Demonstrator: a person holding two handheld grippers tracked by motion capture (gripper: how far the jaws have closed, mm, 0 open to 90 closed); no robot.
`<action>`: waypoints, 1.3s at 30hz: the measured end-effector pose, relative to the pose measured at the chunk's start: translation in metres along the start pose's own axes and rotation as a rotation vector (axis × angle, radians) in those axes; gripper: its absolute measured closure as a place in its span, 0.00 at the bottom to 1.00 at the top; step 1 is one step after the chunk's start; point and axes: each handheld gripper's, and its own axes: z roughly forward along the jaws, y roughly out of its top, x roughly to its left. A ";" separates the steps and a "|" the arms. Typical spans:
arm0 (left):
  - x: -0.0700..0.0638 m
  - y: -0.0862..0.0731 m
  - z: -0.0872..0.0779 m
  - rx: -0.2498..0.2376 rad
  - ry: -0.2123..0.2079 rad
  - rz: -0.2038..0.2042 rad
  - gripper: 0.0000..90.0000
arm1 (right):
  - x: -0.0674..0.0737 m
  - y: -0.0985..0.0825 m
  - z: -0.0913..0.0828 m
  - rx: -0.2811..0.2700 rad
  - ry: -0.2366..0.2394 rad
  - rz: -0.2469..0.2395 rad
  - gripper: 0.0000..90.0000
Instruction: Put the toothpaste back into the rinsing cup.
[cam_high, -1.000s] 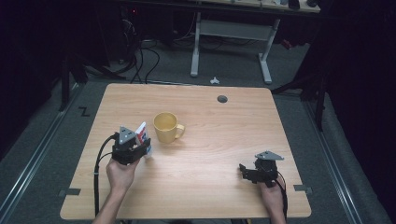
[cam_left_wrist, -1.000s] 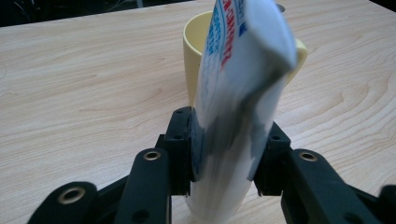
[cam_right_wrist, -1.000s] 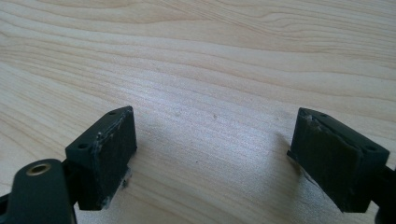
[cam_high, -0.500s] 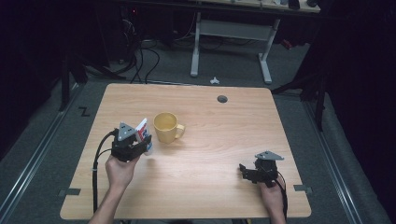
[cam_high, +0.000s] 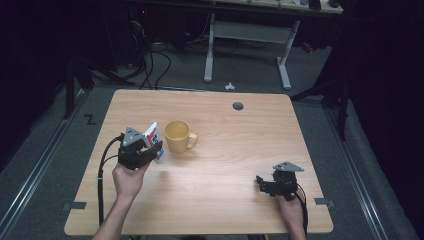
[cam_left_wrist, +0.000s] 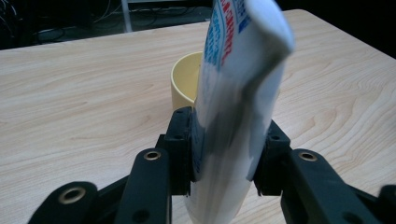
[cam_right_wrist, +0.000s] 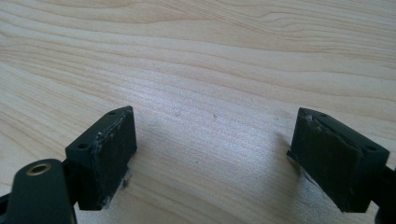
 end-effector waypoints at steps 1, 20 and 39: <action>0.000 0.001 0.000 0.000 0.000 0.000 0.72 | 0.000 0.000 0.000 0.000 0.000 0.000 0.16; -0.004 0.033 0.002 -0.017 -0.024 0.036 0.72 | 0.000 0.000 0.000 0.000 0.001 0.000 0.16; -0.006 0.061 0.008 -0.040 -0.047 0.038 0.72 | 0.000 0.000 0.000 0.000 0.000 0.001 0.16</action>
